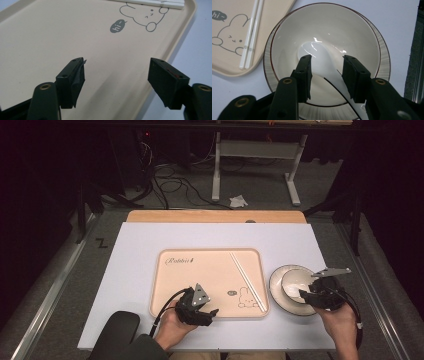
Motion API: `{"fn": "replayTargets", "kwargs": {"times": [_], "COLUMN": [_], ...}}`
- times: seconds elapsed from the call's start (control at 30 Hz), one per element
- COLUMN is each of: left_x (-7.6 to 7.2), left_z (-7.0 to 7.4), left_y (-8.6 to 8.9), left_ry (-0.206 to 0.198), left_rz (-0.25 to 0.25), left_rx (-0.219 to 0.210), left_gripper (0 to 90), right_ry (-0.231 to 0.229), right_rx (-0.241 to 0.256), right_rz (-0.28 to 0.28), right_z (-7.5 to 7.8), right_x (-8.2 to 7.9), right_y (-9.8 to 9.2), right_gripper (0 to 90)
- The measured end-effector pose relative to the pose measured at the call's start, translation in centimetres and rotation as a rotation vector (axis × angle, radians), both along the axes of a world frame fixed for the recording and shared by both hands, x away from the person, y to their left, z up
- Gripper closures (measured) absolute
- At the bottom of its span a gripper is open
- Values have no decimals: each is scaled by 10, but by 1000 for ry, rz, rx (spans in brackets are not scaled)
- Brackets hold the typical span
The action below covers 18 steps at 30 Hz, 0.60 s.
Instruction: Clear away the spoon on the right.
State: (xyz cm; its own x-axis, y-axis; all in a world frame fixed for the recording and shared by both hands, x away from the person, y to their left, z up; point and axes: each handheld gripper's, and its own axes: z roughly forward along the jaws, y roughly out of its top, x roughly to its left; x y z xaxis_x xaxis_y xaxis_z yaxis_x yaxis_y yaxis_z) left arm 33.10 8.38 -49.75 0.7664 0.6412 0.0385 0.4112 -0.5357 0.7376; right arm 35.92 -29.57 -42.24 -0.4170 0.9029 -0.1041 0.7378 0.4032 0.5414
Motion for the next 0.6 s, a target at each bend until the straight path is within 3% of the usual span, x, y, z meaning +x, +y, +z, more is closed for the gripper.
{"fn": "replayTargets", "kwargs": {"times": [0.1, 0.43, 0.6], "left_x": [0, -5, -10], "left_z": [0, 2, 3], "left_y": [0, 2, 6], "left_ry": [-6, -18, -10], "left_rz": [1, 11, 14], "left_rx": [0, -1, -9], "left_gripper": [303, 303, 304], "right_ry": [-23, 31, 60], "right_rx": [11, -48, -43], "right_rz": [2, -5, 13], "right_z": [-1, -7, -11], "right_x": [2, 7, 15], "right_y": [-4, -8, -6], "right_gripper": [602, 621, 638]}}
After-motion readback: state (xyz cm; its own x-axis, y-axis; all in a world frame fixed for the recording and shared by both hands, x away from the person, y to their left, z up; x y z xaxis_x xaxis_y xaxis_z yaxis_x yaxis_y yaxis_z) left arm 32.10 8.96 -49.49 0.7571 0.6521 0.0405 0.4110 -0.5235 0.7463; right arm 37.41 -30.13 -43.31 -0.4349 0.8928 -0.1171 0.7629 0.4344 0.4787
